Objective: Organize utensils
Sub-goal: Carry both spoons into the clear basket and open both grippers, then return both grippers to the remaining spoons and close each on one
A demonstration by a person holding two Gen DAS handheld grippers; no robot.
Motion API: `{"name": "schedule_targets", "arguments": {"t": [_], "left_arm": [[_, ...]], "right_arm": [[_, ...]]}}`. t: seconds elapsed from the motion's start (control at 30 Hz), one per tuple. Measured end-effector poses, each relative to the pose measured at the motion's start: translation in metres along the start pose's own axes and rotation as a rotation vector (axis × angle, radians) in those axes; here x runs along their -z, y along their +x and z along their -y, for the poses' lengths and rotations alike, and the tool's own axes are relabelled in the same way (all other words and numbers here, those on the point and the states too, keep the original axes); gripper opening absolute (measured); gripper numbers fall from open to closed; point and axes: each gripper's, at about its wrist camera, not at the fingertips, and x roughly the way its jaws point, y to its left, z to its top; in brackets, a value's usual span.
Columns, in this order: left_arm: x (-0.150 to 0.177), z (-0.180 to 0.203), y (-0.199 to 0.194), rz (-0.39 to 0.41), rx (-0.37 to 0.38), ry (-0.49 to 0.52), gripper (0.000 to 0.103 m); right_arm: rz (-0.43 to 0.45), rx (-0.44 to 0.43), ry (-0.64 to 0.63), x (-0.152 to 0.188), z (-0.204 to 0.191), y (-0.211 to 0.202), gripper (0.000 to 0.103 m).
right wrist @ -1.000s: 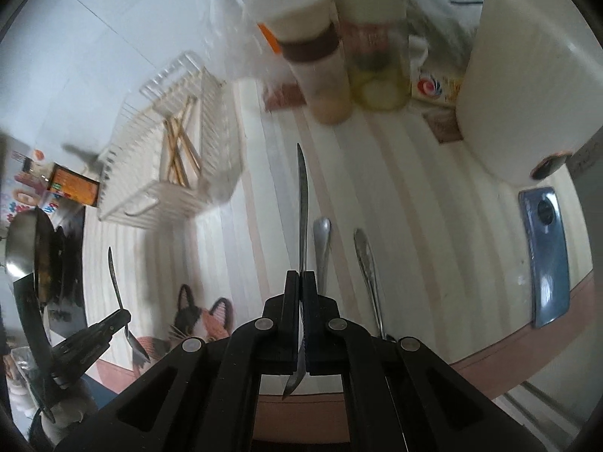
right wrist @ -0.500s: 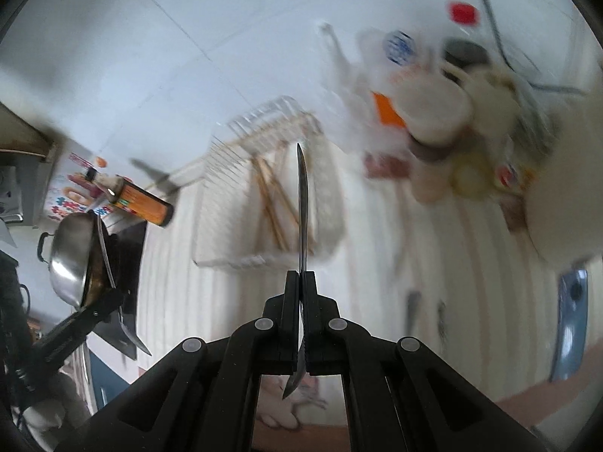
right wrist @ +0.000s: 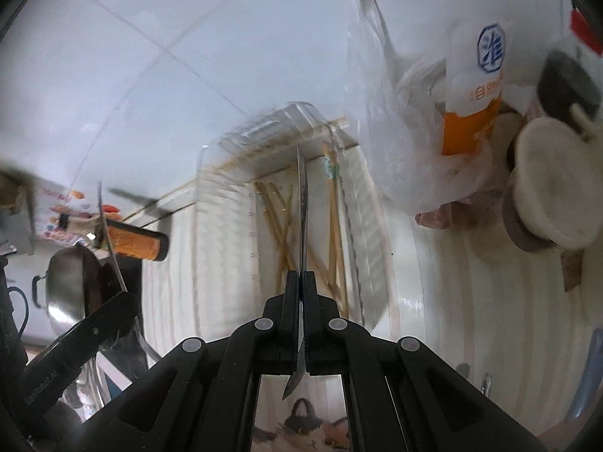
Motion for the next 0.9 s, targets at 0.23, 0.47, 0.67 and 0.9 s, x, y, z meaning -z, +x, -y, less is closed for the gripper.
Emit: {"name": "schedule_targets", "arguments": {"t": [0.23,0.47,0.67,0.9], "left_arm": [[0.015,-0.005,0.005,0.005,-0.129,0.005,0.014],[0.074,-0.003,-0.011,0.134,-0.353,0.033,0.08],[0.126,0.006,0.014,0.098,-0.378,0.041,0.103],[0.173,0.034,0.062,-0.055,-0.389,0.094,0.103]], "right_arm": [[-0.069,-0.015,0.045,-0.001,0.021,0.02,0.007],[0.014,0.098,0.059,0.043,0.074,-0.035,0.04],[-0.033,0.219,0.104,0.111,0.141,-0.054,0.046],[-0.207,0.284,0.103,0.172,0.181,0.001,0.046]]}}
